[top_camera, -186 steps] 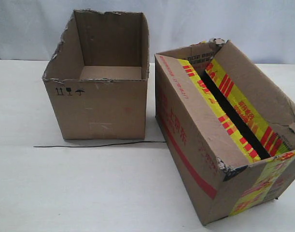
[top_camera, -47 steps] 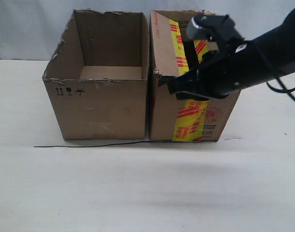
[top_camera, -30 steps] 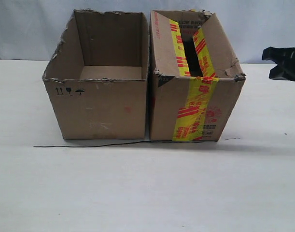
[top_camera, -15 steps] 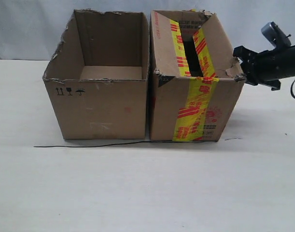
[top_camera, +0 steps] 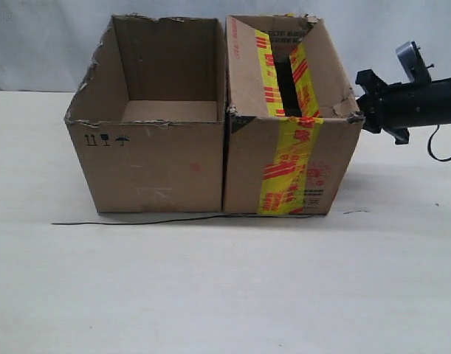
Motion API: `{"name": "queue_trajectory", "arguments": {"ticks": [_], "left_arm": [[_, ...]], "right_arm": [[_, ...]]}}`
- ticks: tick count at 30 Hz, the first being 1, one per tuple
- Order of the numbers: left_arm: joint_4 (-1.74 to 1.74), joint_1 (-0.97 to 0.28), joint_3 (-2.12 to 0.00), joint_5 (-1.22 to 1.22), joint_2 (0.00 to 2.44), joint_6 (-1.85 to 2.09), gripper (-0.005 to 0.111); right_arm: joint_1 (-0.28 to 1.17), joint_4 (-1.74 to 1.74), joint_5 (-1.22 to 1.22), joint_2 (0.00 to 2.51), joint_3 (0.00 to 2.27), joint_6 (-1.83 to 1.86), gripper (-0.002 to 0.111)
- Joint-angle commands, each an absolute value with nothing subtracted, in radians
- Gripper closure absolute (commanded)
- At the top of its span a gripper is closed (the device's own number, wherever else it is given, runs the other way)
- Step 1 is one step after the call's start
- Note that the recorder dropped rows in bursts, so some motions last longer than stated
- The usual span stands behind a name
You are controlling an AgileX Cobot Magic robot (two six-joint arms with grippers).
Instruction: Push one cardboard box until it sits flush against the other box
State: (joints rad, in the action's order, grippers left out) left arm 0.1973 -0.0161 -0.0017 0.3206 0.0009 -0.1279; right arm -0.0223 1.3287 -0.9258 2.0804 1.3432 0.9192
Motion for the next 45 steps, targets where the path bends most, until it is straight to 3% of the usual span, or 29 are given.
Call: {"name": "queue_trajectory", "arguments": {"ticks": [1,7,15,26,37,45], "left_arm": [[0.19,-0.024,0.0,0.309,0.0,-0.132,0.107],[0.19,-0.024,0.0,0.309,0.0,-0.132,0.107],[0.19,-0.024,0.0,0.309,0.0,-0.132,0.107],[0.19,-0.024,0.0,0.309,0.0,-0.132,0.107],[0.19,-0.024,0.0,0.309,0.0,-0.132,0.107],[0.19,-0.024,0.0,0.309,0.0,-0.132,0.107]], "right_arm": [[-0.09,1.314,-0.976,2.056,1.353,0.942,0.108],[-0.18,1.261,-0.97,1.963,1.349,0.91,0.108],[-0.182,1.041,-0.971,1.767,1.329,0.809,0.108],[-0.182,0.64,-0.783,1.238,1.103,0.52,0.108],[0.12,0.279,-0.712,0.695,0.857,0.315,0.108],[0.235,0.117,-0.748,0.42,0.716,0.168,0.108]]}}
